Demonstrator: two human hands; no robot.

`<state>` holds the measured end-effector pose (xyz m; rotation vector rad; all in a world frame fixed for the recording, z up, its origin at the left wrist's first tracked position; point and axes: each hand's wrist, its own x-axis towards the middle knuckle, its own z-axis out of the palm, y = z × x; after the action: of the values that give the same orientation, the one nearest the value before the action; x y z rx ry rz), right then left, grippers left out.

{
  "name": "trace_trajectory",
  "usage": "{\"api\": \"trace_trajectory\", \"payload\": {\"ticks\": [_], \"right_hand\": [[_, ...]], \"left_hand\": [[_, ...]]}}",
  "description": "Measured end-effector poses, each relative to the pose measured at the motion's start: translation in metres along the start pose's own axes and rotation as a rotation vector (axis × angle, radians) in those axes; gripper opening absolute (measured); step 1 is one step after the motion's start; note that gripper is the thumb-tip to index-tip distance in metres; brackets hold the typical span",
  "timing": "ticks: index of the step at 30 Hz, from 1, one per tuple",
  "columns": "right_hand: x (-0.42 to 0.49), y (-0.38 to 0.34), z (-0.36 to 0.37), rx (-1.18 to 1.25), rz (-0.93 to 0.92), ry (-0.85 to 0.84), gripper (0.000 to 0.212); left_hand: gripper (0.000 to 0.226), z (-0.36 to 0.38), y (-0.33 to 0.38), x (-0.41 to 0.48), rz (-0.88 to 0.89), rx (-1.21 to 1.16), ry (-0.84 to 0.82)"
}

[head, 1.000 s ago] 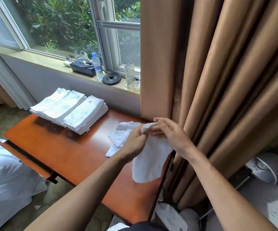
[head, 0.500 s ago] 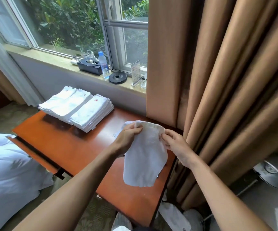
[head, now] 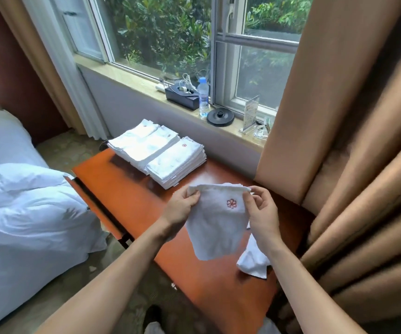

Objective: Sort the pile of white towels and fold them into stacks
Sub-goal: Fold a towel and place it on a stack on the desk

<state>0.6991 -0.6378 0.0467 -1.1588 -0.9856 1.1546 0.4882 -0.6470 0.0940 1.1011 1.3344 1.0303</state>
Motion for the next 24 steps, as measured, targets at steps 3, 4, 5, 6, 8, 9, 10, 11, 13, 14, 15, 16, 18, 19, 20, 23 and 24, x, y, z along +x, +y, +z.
{"api": "trace_trajectory", "payload": {"ticks": [3,4,5,6,8,9,10,11,13,14,15,16,18,19,20,23,24], "right_hand": [[0.011,-0.001,0.035,0.025,0.029,-0.061,0.013],[0.013,-0.001,0.045,0.030,0.054,-0.094,0.014],[0.017,0.001,0.061,0.020,0.081,-0.130,0.012],[0.020,0.004,0.076,0.001,0.100,-0.157,0.012],[0.027,0.010,0.107,-0.036,0.112,-0.191,0.017],[0.030,0.013,0.123,-0.038,0.121,-0.193,0.020],[0.033,0.015,0.140,-0.028,0.133,-0.187,0.022],[0.036,0.016,0.157,-0.019,0.136,-0.179,0.024],[0.043,0.017,0.193,-0.013,0.121,-0.163,0.024],[0.046,0.017,0.211,-0.017,0.105,-0.149,0.024],[0.049,0.018,0.229,-0.026,0.086,-0.129,0.025],[0.050,0.020,0.248,-0.041,0.066,-0.105,0.025],[0.052,0.026,0.280,-0.066,0.035,-0.068,0.023],[0.052,0.029,0.294,-0.069,0.030,-0.053,0.023],[0.053,0.030,0.306,-0.067,0.028,-0.037,0.022],[0.063,0.025,0.332,-0.039,0.026,0.013,0.015],[0.067,0.022,0.339,-0.030,0.024,0.022,0.013]], "left_hand": [[0.022,-0.032,0.000,0.009,0.041,0.011,0.060],[0.021,-0.042,-0.001,0.012,0.044,-0.004,0.070],[0.019,-0.059,-0.001,0.017,0.051,-0.025,0.079],[0.018,-0.076,-0.002,0.022,0.060,-0.042,0.080],[0.018,-0.110,-0.003,0.037,0.105,-0.037,0.072],[0.021,-0.126,-0.005,0.044,0.128,-0.022,0.068],[0.024,-0.143,-0.007,0.050,0.150,0.012,0.074],[0.026,-0.159,-0.010,0.056,0.185,0.060,0.088],[0.023,-0.194,-0.014,0.072,0.275,0.173,0.107],[0.021,-0.212,-0.014,0.081,0.308,0.227,0.117],[0.019,-0.230,-0.014,0.089,0.330,0.263,0.131],[0.017,-0.247,-0.013,0.096,0.334,0.280,0.144],[0.013,-0.278,-0.012,0.107,0.321,0.265,0.155],[0.012,-0.291,-0.012,0.111,0.311,0.251,0.153],[0.012,-0.302,-0.011,0.116,0.307,0.239,0.151],[0.011,-0.326,-0.001,0.129,0.306,0.226,0.144],[0.010,-0.332,0.002,0.134,0.307,0.224,0.145]]}}
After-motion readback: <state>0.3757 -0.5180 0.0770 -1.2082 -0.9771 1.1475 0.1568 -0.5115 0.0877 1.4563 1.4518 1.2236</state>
